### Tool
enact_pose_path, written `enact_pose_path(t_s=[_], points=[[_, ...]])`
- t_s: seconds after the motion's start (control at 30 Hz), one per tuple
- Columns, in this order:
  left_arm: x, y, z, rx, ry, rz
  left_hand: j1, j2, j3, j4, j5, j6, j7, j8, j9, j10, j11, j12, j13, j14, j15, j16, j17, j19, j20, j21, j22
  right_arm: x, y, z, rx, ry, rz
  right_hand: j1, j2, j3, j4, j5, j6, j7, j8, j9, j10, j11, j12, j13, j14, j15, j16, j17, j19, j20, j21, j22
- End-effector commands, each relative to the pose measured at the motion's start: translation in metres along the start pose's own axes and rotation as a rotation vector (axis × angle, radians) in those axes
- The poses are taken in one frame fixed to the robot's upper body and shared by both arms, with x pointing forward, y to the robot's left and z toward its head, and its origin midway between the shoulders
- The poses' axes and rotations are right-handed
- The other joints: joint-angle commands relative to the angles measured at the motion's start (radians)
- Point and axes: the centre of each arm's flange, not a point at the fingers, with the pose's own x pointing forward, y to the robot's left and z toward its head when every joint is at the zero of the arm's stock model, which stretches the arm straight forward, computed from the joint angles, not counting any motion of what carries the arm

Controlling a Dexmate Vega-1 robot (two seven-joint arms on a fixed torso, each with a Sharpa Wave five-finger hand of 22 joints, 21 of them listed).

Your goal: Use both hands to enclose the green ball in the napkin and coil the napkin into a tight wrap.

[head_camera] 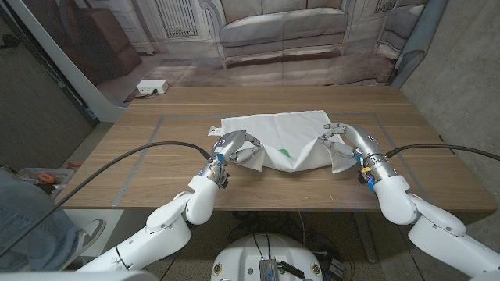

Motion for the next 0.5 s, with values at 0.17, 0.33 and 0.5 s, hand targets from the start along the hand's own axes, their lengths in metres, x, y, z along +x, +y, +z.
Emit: enact_pose_path(t_s=[0.17, 0.33, 0.5], points=[[0.01, 0.014, -0.016, -0.173, 0.059, 0.03, -0.005, 0.003, 0.019, 0.012, 0.004, 0.028, 0.048, -0.007, 0.0, 0.0, 0.013, 0.001, 0.002, -0.006, -0.065, -0.004, 0.001, 0.0, 0.011, 0.002, 0.004, 0.04, -0.007, 0.009, -0.078, 0.024, 0.014, -0.015, 0.003, 0.015, 0.002, -0.003, 0.004, 0.003, -0.007, 0.003, 0.007, -0.004, 0.0, 0.002, -0.019, -0.048, 0.001, 0.003, -0.067, -0.068, -0.023, 0.002], [0.02, 0.019, -0.016, -0.204, 0.083, 0.005, -0.019, -0.003, 0.063, 0.038, 0.008, 0.01, 0.061, -0.031, 0.002, -0.026, 0.046, 0.001, 0.002, -0.007, -0.03, -0.004, 0.002, 0.004, 0.089, 0.004, 0.004, 0.051, -0.003, 0.007, -0.097, 0.042, 0.05, -0.018, 0.002, 0.015, 0.002, -0.003, 0.006, 0.003, -0.007, 0.003, 0.004, -0.014, -0.002, 0.001, -0.017, -0.056, 0.002, 0.003, -0.077, -0.077, -0.025, 0.002], [0.036, 0.023, -0.02, -0.256, 0.12, -0.007, -0.031, -0.007, 0.097, 0.056, 0.012, -0.008, 0.077, -0.052, 0.003, -0.038, 0.073, 0.004, 0.002, -0.008, -0.007, -0.003, 0.003, 0.043, 0.145, 0.018, 0.003, 0.062, 0.001, 0.001, -0.082, 0.067, 0.068, -0.021, 0.002, 0.016, 0.003, -0.003, 0.007, 0.003, -0.007, 0.003, 0.005, -0.015, -0.001, 0.001, -0.014, -0.062, 0.004, 0.003, -0.081, -0.076, -0.025, 0.002]])
